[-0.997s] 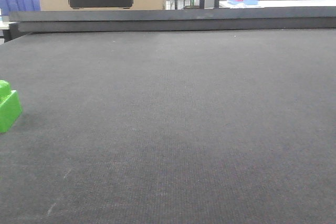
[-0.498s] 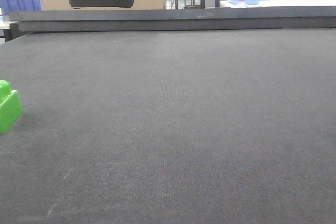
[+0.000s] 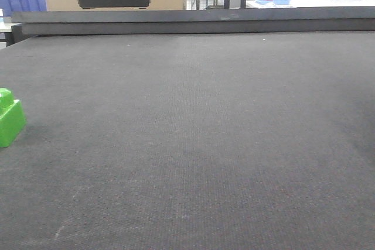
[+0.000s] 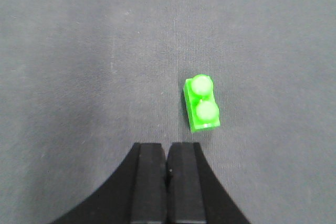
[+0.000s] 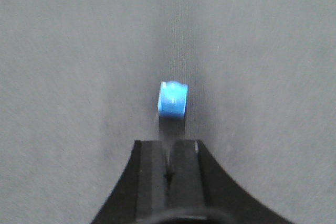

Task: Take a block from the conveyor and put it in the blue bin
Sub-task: 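Close the left gripper on the green block, right on the blue block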

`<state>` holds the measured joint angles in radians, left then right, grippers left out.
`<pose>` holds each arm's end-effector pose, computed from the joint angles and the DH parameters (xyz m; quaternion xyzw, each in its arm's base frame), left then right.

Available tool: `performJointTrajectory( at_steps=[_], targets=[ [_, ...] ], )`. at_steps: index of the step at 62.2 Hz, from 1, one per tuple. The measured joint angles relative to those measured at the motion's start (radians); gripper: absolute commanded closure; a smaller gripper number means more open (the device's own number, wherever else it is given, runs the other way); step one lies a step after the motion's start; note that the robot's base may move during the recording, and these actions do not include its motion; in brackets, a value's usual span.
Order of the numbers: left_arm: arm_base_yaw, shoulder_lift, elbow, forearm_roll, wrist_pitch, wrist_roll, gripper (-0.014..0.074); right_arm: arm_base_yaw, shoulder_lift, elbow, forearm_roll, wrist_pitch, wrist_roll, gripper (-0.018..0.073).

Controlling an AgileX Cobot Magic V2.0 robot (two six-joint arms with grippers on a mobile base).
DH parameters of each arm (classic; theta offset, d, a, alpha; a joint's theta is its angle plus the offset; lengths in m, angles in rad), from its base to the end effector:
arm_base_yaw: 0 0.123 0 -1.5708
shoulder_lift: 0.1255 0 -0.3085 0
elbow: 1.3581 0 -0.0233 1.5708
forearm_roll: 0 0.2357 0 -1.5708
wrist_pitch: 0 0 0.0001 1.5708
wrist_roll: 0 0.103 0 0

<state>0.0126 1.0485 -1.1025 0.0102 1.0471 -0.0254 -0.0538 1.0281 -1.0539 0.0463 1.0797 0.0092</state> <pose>0.1743 0.0031 0.3827 -0.0170 0.9451 0.0029 0.3264 0.1650 -0.0047 0.3700 0.0344 0.9539 0.0161 0.2978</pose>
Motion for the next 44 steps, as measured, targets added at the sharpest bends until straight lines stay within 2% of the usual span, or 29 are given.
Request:
performJointTrajectory(
  at_steps=[12,16,21,32,37,44],
  targets=[
    [0.000,0.121,0.000,-0.016,-0.025,0.000,0.0707,0.000,0.142,-0.002,0.000,0.010,0.000,0.0719],
    [0.000,0.145,0.000,-0.020,-0.027,0.000,0.0707,0.000,0.183,-0.004,0.000,0.010,0.000,0.0689],
    [0.000,0.170,0.000,-0.020,-0.029,0.000,0.0707,0.000,0.244,-0.010,0.000,0.017,0.000,0.0602],
    [0.000,0.195,0.000,-0.020,-0.031,0.000,0.0707,-0.002,0.407,-0.059,0.000,0.035,0.002,0.0257],
    [0.000,0.195,0.000,-0.020,-0.032,0.000,0.0707,-0.002,0.466,-0.078,0.000,0.011,0.011,0.0195],
    [0.000,0.195,0.000,-0.020,-0.032,0.000,0.0707,-0.002,0.531,-0.088,0.000,-0.008,0.034,0.0186]
  ],
)
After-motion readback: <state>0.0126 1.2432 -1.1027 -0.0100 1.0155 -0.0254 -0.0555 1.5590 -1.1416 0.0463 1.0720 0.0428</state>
